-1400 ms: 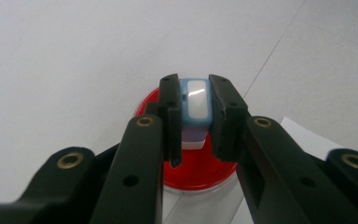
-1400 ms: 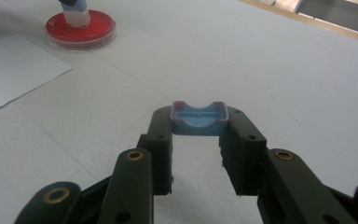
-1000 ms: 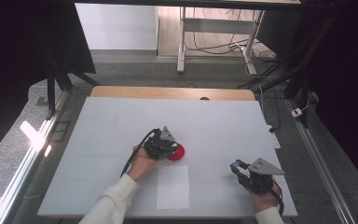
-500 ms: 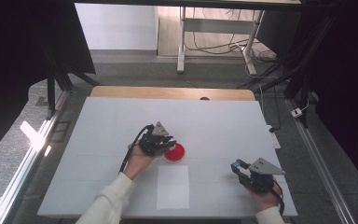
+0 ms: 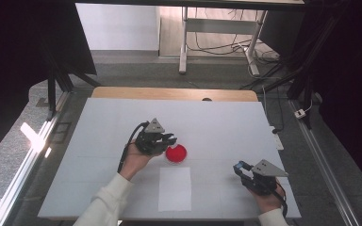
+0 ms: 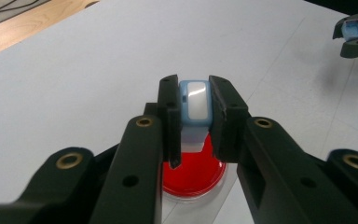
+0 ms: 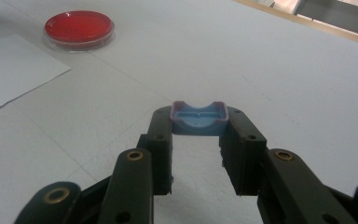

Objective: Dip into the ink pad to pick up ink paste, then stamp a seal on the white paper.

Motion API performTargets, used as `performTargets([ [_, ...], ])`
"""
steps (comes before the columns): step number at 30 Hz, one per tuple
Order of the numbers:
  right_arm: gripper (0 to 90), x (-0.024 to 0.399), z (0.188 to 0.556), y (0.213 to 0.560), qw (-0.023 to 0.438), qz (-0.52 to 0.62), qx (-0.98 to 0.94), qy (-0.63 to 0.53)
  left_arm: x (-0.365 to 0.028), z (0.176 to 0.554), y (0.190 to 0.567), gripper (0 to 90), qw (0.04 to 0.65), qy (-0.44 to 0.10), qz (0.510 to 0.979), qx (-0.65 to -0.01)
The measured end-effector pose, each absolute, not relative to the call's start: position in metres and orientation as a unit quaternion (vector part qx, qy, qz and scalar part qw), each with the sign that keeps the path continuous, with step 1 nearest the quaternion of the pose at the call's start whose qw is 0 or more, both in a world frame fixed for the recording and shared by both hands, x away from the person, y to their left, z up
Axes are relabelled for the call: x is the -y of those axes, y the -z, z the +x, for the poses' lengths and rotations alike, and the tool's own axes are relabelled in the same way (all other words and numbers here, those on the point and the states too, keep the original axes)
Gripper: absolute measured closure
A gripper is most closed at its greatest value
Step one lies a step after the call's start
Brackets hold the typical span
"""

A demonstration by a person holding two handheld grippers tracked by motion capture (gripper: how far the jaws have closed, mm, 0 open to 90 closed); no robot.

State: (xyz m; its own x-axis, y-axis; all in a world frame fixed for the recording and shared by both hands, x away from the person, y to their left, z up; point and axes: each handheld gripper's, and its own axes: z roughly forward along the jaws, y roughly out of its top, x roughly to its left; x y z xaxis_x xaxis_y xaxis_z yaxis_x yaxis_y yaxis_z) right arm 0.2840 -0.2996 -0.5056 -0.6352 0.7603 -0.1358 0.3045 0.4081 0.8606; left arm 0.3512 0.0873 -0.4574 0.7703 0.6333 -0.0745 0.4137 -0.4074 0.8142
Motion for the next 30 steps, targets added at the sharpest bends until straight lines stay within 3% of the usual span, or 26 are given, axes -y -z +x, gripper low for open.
performTargets([
  [30,65.4,0.3009,0.2844,0.5060,0.267,0.336,-0.796,-0.427,-0.0906,0.3475,0.4512,75.5,0.443,-0.101,0.840,-0.297],
])
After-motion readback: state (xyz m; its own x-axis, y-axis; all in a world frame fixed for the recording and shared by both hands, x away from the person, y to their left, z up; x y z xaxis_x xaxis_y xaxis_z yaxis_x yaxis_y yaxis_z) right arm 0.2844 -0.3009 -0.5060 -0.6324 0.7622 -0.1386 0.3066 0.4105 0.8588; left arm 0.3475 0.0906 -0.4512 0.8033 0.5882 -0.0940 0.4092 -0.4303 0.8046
